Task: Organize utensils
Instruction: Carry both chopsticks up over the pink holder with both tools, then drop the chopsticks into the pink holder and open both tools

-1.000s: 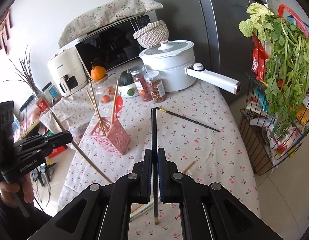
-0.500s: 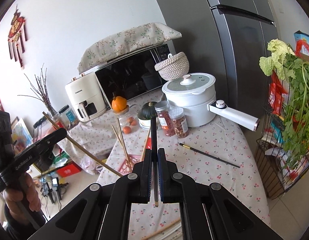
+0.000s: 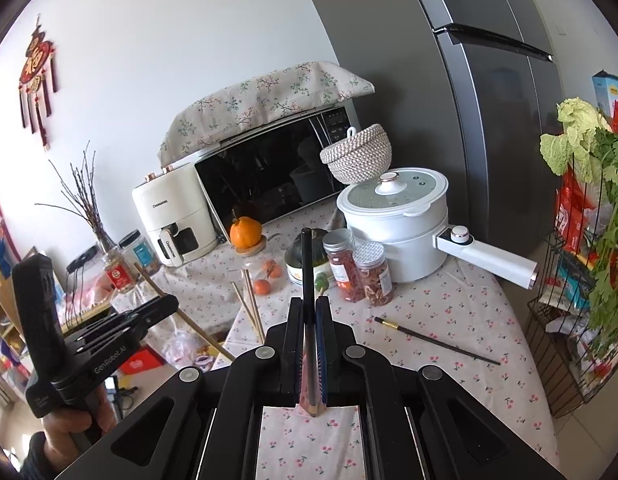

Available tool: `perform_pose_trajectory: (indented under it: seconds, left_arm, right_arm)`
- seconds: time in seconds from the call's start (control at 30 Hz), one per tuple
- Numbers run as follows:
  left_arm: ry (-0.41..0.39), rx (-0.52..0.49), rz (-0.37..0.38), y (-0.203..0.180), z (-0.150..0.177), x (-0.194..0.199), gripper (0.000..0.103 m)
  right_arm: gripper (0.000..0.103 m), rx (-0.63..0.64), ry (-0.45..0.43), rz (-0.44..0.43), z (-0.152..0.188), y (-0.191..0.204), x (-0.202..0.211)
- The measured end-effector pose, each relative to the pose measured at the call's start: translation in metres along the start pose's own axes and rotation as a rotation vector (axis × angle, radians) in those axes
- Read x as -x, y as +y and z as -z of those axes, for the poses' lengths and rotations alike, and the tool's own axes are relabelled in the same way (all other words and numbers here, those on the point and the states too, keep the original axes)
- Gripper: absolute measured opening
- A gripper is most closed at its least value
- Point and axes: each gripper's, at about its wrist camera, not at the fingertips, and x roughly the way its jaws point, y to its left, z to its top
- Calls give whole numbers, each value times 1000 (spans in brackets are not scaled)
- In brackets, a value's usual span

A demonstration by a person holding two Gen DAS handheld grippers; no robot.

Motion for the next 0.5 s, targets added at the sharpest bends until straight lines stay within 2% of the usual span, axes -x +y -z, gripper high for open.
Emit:
perform_pose_trajectory:
  seconds: [0.27, 0.4, 0.43, 0.47, 0.5]
  left_arm:
    - [99, -18, -8, -3, 10, -40, 7]
    - [118, -11, 13, -3, 15, -51, 7]
    - [117, 0, 11, -1, 16, -51, 13]
    - [121, 17, 15, 1, 16, -50, 25]
    - [127, 40, 18, 4, 16, -50, 32]
  right_arm:
    - [5, -1, -16, -12, -3, 2, -3]
    - [6, -2, -34, -20, -4, 2, -2]
    - [6, 1, -38, -23, -4, 3, -2]
    - [6, 5, -41, -28, -5, 3, -2]
    - [6, 10, -45, -32, -6, 4, -3]
